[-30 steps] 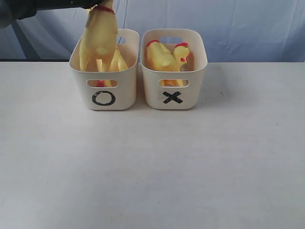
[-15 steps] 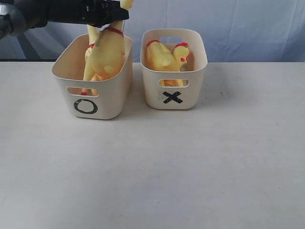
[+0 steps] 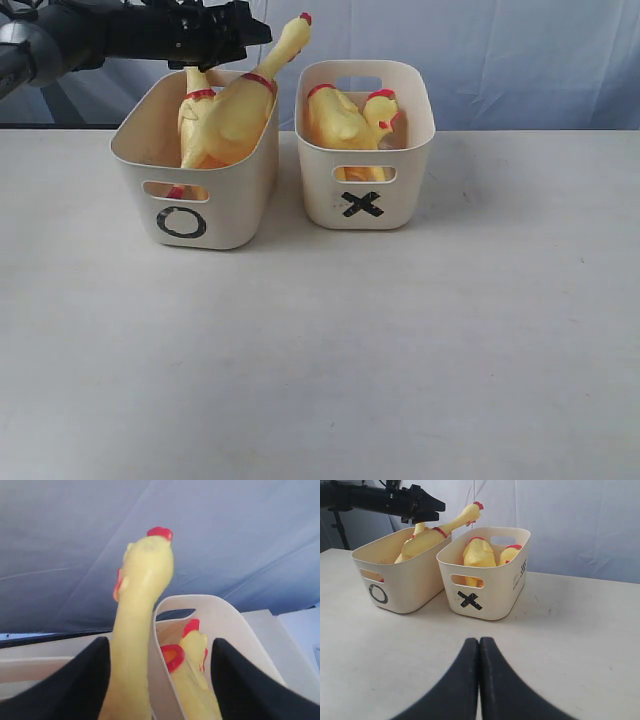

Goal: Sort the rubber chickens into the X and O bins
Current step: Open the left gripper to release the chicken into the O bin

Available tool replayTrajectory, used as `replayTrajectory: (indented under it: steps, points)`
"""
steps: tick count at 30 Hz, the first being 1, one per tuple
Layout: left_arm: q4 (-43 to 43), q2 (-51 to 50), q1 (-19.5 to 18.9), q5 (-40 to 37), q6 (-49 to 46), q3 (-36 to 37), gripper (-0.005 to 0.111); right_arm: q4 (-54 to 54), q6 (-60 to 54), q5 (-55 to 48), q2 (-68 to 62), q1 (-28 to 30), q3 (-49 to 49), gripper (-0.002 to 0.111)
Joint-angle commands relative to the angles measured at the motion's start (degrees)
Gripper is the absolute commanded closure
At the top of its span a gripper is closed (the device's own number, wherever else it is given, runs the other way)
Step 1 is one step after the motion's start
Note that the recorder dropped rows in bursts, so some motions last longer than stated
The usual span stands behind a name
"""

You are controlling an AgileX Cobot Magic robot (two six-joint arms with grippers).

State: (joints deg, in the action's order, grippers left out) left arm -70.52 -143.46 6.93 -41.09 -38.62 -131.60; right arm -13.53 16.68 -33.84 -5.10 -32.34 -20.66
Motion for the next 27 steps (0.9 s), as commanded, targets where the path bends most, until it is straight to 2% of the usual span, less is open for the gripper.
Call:
replayTrajectory:
  steps: [1, 7, 18, 27]
  points:
    - [-0.94, -0.17, 0.63, 3.09, 4.07, -0.07, 0.05, -0.31, -0.11, 0.25, 0.23, 0.34, 0.14, 0.109]
    - [-1.41, -0.05, 0.89, 2.96, 3.84, -0.22, 0.05, -0.42, -0.11, 0.25, 0.23, 0.34, 0.14, 0.109]
    - [4.5, 1.37, 0.66, -1.85, 4.18, -0.5, 0.05, -0.54, -0.11, 0.36, 0.23, 0.34, 0.14, 0.109]
    - [13.9, 5.44, 0.66, -6.3, 8.36, -0.5, 0.05, -0.54, -0.11, 0.36, 0.23, 0.34, 0.14, 0.109]
